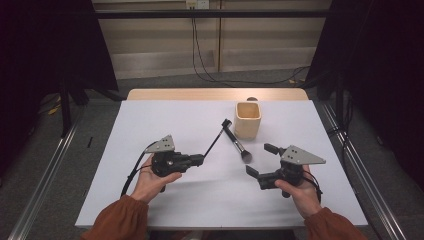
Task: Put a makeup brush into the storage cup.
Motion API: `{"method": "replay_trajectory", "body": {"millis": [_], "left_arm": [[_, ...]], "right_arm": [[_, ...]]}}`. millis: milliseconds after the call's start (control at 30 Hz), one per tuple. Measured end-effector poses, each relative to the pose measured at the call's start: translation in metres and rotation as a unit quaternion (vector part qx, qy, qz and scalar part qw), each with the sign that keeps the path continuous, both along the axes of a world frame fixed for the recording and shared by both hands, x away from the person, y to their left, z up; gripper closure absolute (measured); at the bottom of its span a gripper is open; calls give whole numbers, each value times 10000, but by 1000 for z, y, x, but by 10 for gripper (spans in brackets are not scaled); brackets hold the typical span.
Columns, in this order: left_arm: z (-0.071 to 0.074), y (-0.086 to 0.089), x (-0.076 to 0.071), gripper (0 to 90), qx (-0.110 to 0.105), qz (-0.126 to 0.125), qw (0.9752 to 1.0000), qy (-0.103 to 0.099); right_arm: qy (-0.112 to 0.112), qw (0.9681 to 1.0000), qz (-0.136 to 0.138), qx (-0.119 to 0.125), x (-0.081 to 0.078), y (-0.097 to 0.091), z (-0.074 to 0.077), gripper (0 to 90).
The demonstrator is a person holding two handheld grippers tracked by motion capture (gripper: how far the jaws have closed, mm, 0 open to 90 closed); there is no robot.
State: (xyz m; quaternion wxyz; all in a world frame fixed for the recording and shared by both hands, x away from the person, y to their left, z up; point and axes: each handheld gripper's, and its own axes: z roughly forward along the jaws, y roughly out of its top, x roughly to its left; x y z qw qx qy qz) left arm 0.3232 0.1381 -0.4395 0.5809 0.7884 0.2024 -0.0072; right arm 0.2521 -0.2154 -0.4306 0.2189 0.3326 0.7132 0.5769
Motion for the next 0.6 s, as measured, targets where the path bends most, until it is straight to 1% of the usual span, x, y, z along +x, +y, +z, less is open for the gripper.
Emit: {"method": "replay_trajectory", "body": {"millis": [133, 233, 300, 333, 367, 433, 500, 600], "left_arm": [[2, -4, -3, 857, -34, -73, 10000, 18], [4, -7, -6, 857, -13, -143, 9999, -40], [5, -10, -8, 857, -53, -180, 9998, -40], [5, -11, -8, 857, -79, -177, 9998, -37], [5, -12, -9, 857, -73, -192, 9998, -57], [6, -14, -10, 857, -88, -228, 9997, -46], [6, -16, -10, 857, -108, -248, 9996, -49], [6, -18, -11, 857, -103, -264, 9996, -61]], "right_arm": [[-75, 9999, 88, 110, 10, 11, 7, 15], [-98, 9998, 144, 134, 13, 15, 10, 15], [-151, 9996, 218, 132, 16, 20, 12, 15], [-152, 9994, 292, 144, 17, 25, 14, 14], [-152, 9994, 292, 144, 17, 25, 14, 14], [-129, 9990, 380, 179, 18, 29, 16, 14], [-97, 9990, 381, 197, 19, 34, 18, 15], [-91, 9986, 454, 237, 23, 39, 21, 15]]}}
